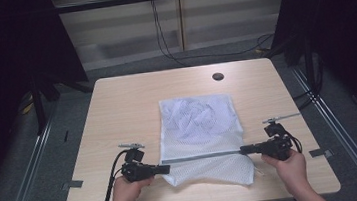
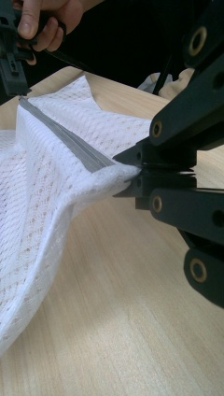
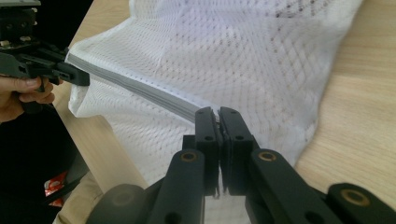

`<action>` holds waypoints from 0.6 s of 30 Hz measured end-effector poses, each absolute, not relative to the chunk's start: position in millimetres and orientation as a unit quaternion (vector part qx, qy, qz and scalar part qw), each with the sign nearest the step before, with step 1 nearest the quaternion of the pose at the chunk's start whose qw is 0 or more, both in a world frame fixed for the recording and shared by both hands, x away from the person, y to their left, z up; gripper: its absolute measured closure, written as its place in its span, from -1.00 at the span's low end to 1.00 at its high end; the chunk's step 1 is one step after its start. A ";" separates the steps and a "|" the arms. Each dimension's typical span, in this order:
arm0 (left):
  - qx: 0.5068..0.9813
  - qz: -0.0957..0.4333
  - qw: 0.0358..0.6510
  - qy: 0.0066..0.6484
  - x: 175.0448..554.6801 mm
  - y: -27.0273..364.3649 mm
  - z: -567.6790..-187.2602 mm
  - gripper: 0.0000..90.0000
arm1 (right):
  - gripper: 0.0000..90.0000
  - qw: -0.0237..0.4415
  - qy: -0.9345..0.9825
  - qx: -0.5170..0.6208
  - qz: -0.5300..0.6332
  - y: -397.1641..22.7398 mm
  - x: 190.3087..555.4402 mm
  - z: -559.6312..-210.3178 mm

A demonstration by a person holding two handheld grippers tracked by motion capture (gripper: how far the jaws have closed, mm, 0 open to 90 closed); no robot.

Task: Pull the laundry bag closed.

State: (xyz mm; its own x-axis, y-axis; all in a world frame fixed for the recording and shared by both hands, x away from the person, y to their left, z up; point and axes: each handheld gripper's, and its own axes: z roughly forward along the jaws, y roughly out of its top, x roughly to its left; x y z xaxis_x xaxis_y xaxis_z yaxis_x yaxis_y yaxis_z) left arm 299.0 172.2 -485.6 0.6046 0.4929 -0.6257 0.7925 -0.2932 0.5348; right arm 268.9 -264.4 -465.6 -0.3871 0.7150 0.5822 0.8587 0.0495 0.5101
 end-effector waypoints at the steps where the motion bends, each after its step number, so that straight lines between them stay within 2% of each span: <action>1: 0.787 -0.174 0.430 0.408 299.1 172.2 -485.7 0.96 | 0.93 0.084 -0.719 -0.548 -0.419 -266.1 268.3 -465.4; 18: 0.784 -0.176 0.430 0.411 298.2 171.3 -485.5 0.96 | 0.93 0.078 -0.711 -0.558 -0.421 -279.7 262.6 -465.2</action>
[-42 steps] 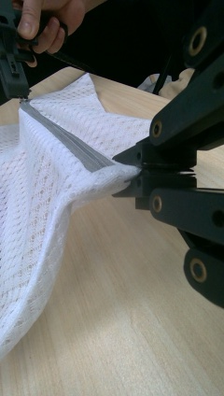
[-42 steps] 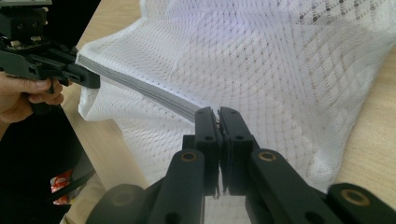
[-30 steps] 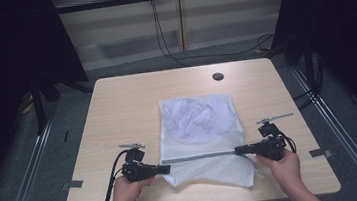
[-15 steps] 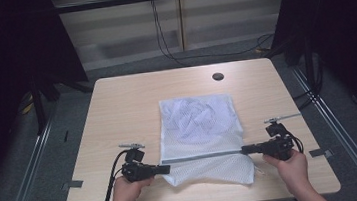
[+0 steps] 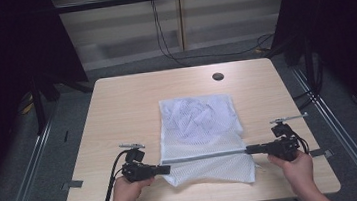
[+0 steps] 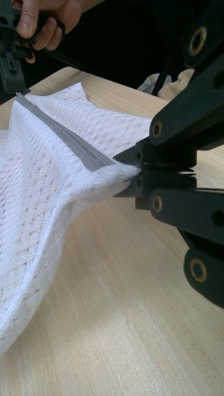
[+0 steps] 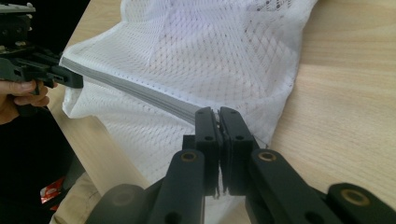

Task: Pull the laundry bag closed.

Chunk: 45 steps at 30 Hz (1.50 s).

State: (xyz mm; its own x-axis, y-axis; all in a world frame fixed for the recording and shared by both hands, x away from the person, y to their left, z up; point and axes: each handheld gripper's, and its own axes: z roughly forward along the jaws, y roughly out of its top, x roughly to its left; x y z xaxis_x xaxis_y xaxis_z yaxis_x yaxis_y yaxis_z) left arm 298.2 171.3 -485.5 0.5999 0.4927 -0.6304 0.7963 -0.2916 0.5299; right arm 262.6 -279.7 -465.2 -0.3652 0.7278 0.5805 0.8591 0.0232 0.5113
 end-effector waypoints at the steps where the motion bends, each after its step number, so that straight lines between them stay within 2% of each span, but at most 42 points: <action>1: 0.784 -0.175 0.430 0.412 298.1 171.3 -485.5 0.97 | 0.93 0.078 -0.709 -0.558 -0.424 -280.1 262.5 -465.2; 20: 0.787 -0.181 0.428 0.406 298.2 171.8 -485.9 0.96 | 0.93 0.073 -0.707 -0.560 -0.427 -285.4 259.3 -463.9; 25: 0.786 -0.176 0.439 0.398 296.6 172.4 -483.3 0.91 | 0.92 0.081 -0.705 -0.557 -0.432 -285.0 258.7 -464.8; 28: 0.789 -0.173 0.435 0.397 296.5 173.3 -482.8 0.64 | 0.91 0.075 -0.703 -0.559 -0.434 -285.4 258.5 -465.0; 30: 0.789 -0.170 0.437 0.397 296.5 174.5 -481.9 0.57 | 0.89 0.074 -0.702 -0.560 -0.434 -285.8 258.2 -464.9; 32: 0.790 -0.160 0.438 0.399 296.8 175.6 -481.2 0.38 | 0.73 0.067 -0.700 -0.560 -0.437 -286.5 258.2 -464.9; 34: 0.794 -0.153 0.433 0.398 297.1 175.8 -480.9 0.32 | 0.66 0.067 -0.699 -0.561 -0.438 -286.5 258.3 -464.7; 35: 0.795 -0.151 0.433 0.398 297.0 175.6 -480.8 0.22 | 0.61 0.065 -0.699 -0.562 -0.437 -286.2 258.3 -464.9; 39: 0.801 -0.134 0.427 0.397 296.8 174.8 -478.7 -0.04 | 0.32 0.052 -0.698 -0.565 -0.437 -286.4 258.5 -464.0; 41: 0.804 -0.119 0.430 0.393 297.1 175.7 -477.5 -0.16 | 0.24 0.049 -0.696 -0.566 -0.439 -287.1 258.5 -463.7; 42: 0.803 -0.115 0.431 0.395 296.8 176.1 -476.6 -0.28 | 0.09 0.046 -0.694 -0.564 -0.445 -287.9 258.7 -463.3; 43: 0.806 -0.103 0.432 0.392 297.4 177.4 -475.8 -0.28 | 0.09 0.046 -0.694 -0.564 -0.445 -287.9 258.7 -463.3; 45: 0.803 -0.082 0.439 0.395 297.3 178.7 -473.8 -0.45 | -0.08 0.039 -0.692 -0.564 -0.448 -288.4 259.0 -462.9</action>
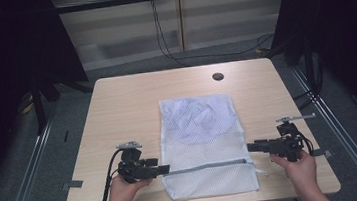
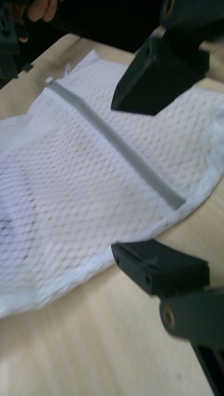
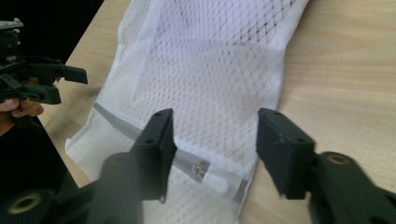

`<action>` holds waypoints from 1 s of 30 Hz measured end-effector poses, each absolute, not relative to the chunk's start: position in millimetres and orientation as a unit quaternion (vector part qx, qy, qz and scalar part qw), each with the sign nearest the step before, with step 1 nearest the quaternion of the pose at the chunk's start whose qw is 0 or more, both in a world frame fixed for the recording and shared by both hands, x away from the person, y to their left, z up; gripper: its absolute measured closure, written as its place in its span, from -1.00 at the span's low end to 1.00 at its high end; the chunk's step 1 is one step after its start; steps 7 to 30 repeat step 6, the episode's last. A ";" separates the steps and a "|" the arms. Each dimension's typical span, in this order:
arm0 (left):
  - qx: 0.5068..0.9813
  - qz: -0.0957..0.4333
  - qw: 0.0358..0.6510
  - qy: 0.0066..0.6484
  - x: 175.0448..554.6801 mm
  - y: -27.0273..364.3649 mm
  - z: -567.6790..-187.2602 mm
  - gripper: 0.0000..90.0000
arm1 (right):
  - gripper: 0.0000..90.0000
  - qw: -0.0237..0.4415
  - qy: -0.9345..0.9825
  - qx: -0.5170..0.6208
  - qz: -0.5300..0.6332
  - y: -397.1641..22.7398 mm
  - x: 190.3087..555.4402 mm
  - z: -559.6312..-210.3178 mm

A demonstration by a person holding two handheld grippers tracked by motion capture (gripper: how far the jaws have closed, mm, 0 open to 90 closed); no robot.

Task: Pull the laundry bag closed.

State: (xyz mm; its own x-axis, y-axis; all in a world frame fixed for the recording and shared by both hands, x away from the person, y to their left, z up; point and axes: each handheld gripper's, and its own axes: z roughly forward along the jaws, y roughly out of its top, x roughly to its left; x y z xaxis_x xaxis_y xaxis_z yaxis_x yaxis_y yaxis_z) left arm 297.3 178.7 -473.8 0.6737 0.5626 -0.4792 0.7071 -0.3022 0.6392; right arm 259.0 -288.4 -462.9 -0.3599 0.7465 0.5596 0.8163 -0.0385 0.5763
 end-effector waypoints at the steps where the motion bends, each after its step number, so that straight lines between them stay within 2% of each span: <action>1: 0.802 -0.077 0.439 0.398 297.5 178.9 -473.2 -0.49 | -0.13 0.036 -0.692 -0.564 -0.450 -288.8 259.4 -463.1; 4: 0.809 -0.048 0.430 0.399 298.2 179.8 -471.3 -0.64 | -0.28 0.029 -0.692 -0.564 -0.450 -289.6 259.8 -462.8; 6: 0.811 -0.040 0.426 0.400 298.8 179.9 -471.5 -0.65 | -0.36 0.023 -0.691 -0.564 -0.453 -290.7 260.4 -462.9; 30: 0.811 -0.040 0.426 0.400 298.8 179.9 -471.5 -0.65 | -0.36 0.023 -0.691 -0.564 -0.453 -290.7 260.4 -462.9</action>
